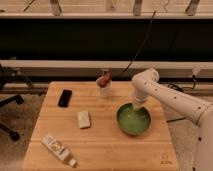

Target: Push the ceramic bowl across the table

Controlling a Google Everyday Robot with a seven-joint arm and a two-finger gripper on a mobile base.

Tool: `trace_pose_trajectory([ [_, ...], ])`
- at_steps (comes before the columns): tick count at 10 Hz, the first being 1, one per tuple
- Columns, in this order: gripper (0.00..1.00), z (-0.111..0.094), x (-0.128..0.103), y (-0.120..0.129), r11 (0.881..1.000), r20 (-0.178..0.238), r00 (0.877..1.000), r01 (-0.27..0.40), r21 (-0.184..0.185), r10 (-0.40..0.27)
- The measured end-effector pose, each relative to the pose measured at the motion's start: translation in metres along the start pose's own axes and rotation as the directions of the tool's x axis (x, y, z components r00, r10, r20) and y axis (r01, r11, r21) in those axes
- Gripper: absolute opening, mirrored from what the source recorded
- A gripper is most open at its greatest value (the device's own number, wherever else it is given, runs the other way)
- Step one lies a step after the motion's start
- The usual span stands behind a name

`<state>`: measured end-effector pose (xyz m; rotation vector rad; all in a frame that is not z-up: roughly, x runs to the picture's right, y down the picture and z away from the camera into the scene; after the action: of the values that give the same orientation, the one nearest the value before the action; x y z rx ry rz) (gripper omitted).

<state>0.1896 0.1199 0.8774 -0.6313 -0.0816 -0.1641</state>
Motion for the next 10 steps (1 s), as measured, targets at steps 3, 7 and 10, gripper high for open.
trace_pose_trajectory([
  [3, 0.0, 0.003, 0.004, -0.006, 1.0, -0.023, 1.0, 0.0, 0.007, 0.0],
  [7, 0.0, 0.009, 0.007, -0.024, 1.0, -0.033, 0.999, 0.006, 0.011, -0.005],
  [10, 0.0, 0.01, 0.006, -0.04, 1.0, -0.022, 1.0, 0.004, 0.015, -0.004],
])
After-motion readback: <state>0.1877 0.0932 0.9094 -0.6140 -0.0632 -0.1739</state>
